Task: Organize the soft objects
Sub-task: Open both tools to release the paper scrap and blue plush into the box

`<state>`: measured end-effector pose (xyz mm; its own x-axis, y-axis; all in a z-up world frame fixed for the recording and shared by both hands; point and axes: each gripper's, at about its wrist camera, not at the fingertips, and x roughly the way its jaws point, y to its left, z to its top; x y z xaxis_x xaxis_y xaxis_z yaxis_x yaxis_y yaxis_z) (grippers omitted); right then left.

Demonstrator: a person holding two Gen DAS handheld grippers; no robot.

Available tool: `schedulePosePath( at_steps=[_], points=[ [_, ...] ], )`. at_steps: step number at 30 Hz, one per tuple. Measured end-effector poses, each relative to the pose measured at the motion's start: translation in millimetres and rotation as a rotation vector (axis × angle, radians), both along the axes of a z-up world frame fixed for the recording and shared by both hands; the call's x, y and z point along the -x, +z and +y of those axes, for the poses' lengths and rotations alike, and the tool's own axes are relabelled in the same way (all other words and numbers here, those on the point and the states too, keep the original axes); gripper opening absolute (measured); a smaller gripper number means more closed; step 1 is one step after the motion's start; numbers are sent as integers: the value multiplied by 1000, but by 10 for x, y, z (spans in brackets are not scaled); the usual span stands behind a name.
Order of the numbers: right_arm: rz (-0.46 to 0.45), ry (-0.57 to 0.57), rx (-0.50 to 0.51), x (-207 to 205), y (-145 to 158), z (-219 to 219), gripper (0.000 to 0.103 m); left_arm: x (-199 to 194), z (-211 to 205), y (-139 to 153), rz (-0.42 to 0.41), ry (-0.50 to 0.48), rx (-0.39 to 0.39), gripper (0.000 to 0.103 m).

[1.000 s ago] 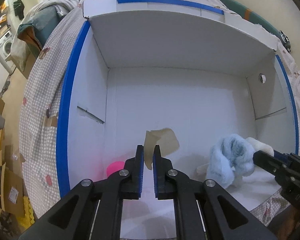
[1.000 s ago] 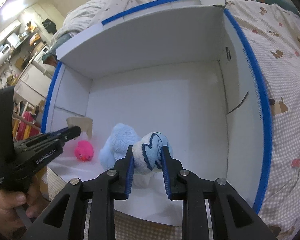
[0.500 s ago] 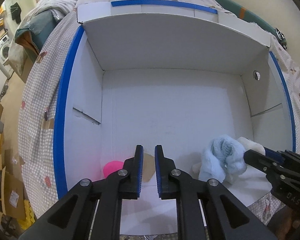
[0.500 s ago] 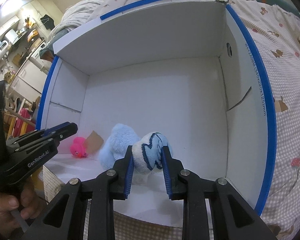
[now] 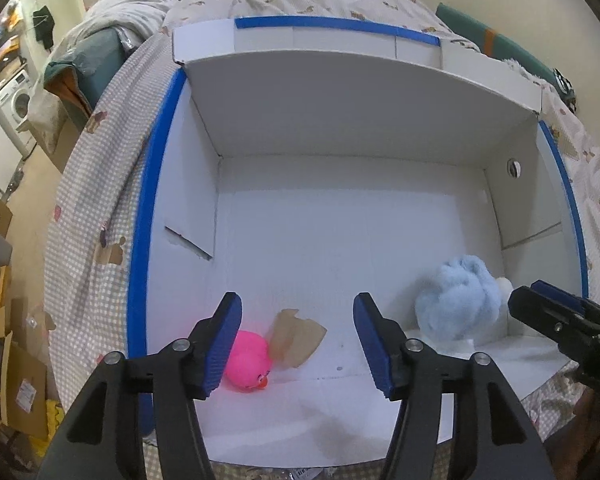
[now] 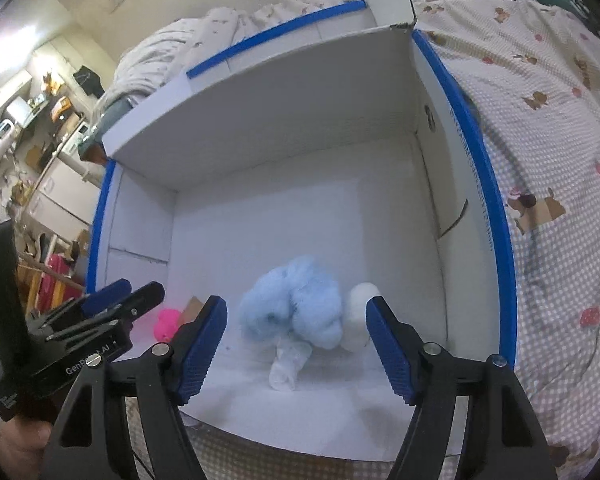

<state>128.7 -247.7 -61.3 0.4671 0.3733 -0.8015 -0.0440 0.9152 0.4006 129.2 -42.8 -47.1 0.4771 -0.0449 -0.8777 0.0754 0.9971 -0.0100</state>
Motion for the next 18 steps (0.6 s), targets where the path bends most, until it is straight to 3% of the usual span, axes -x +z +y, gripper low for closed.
schedulePosePath(
  at_steps=[7, 18],
  points=[
    [0, 0, 4, -15, 0, -4, 76, 21, 101, 120, -55, 39, 16, 57],
    [-15, -6, -11, 77, 51, -15, 77, 155, 139, 225, -64, 25, -5, 59]
  ],
)
